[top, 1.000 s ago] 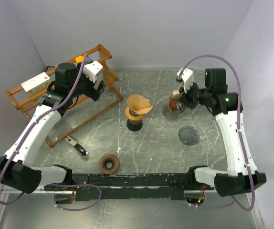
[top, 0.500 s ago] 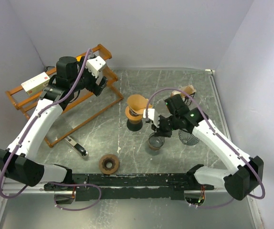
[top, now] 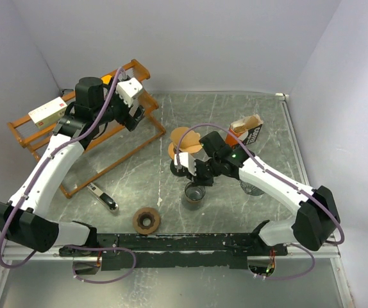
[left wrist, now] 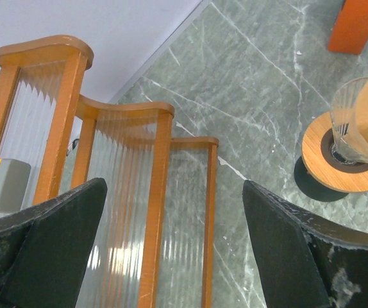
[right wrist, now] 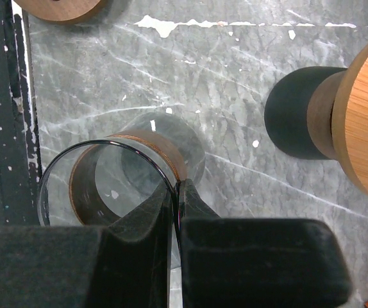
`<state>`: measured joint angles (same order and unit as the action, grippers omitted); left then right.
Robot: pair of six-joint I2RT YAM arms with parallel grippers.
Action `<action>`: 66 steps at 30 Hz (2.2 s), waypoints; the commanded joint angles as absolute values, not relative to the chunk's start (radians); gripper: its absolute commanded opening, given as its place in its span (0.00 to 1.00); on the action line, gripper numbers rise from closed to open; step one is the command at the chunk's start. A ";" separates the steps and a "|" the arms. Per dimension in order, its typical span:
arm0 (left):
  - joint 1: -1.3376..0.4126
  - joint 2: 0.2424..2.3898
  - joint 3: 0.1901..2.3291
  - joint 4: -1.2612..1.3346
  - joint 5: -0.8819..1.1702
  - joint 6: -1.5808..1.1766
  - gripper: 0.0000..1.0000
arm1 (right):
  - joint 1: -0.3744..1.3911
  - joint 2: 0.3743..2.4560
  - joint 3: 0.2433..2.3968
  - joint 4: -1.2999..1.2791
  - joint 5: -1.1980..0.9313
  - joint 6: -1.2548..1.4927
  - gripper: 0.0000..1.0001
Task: Place the coffee filter in the dripper
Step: Place the coffee server at the center of the board, then adjust the coffee filter in the coffee dripper.
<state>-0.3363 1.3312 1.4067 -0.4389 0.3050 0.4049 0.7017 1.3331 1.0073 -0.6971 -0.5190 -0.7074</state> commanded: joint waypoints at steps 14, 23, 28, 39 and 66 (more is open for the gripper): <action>-0.326 1.292 1.384 -0.434 0.489 0.434 1.00 | 0.716 1.359 0.981 -0.658 -0.519 -0.732 0.19; -0.328 1.299 1.438 -0.504 0.598 0.507 0.99 | 0.715 1.327 1.137 -0.746 -0.528 -0.719 0.45; -0.328 1.285 1.445 -0.561 0.678 0.580 1.00 | 0.708 1.280 1.254 -0.803 -0.550 -0.682 0.62; -0.332 1.284 1.465 -0.650 0.754 0.662 0.99 | 0.605 1.293 1.545 -0.821 -0.452 -0.522 0.88; -0.821 1.512 1.628 -0.965 0.463 1.069 0.97 | 0.505 1.703 1.745 -0.873 -0.368 -0.407 0.85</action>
<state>-0.7845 1.4818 1.5982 -0.9310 0.5411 1.0039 0.5045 1.6703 1.7172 -0.8673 -0.3729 -0.4076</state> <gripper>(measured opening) 0.970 0.853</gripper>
